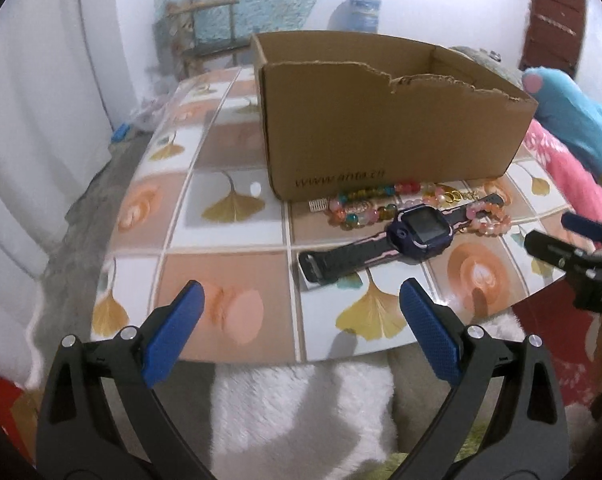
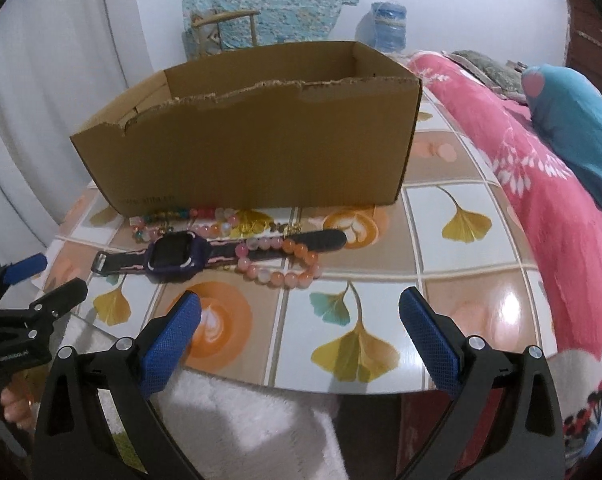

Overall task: Organize jewelry
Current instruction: 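Move the left gripper toward the smartwatch strap while the right gripper approaches the watch face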

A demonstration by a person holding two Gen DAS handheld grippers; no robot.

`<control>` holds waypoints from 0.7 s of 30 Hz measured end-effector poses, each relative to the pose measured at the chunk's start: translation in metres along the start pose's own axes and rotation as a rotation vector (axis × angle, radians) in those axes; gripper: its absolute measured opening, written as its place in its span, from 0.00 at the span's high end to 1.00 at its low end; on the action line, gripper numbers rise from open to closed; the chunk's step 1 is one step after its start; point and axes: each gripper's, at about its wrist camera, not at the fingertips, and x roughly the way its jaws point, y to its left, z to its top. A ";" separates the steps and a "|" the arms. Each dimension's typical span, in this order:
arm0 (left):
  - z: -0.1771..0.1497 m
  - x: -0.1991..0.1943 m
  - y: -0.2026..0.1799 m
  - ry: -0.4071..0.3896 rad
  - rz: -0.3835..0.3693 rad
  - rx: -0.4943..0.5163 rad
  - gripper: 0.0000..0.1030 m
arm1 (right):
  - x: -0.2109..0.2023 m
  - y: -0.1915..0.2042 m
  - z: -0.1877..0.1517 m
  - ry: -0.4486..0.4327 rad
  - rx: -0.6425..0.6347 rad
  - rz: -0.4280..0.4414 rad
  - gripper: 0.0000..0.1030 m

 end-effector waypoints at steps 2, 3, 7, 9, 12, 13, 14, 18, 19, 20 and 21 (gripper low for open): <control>0.003 0.002 0.001 0.004 0.002 0.020 0.08 | 0.001 -0.001 0.003 0.003 -0.006 0.030 0.06; 0.008 0.006 0.003 0.020 -0.008 0.035 0.08 | 0.002 0.000 0.004 0.004 -0.009 0.045 0.06; 0.010 0.002 -0.007 0.024 -0.059 0.090 0.08 | 0.004 0.004 0.011 0.013 -0.060 0.101 0.06; 0.012 0.002 -0.014 0.016 -0.079 0.149 0.08 | 0.003 0.008 0.013 0.020 -0.114 0.128 0.10; 0.013 0.003 -0.022 0.013 -0.110 0.228 0.08 | 0.004 0.013 0.018 0.046 -0.183 0.182 0.17; 0.013 0.004 -0.024 0.017 -0.121 0.245 0.08 | 0.004 0.014 0.020 0.054 -0.202 0.198 0.18; 0.014 0.007 -0.026 0.023 -0.136 0.266 0.08 | 0.005 0.015 0.021 0.064 -0.228 0.215 0.21; 0.018 0.013 -0.032 0.040 -0.169 0.362 0.23 | 0.017 0.027 0.028 0.114 -0.372 0.249 0.34; 0.019 0.016 -0.032 0.049 -0.174 0.380 0.27 | 0.019 0.029 0.030 0.121 -0.399 0.241 0.37; 0.021 0.018 -0.033 0.056 -0.183 0.388 0.29 | 0.024 0.032 0.031 0.133 -0.432 0.233 0.42; 0.022 0.020 -0.033 0.065 -0.195 0.392 0.32 | 0.026 0.034 0.032 0.141 -0.449 0.231 0.47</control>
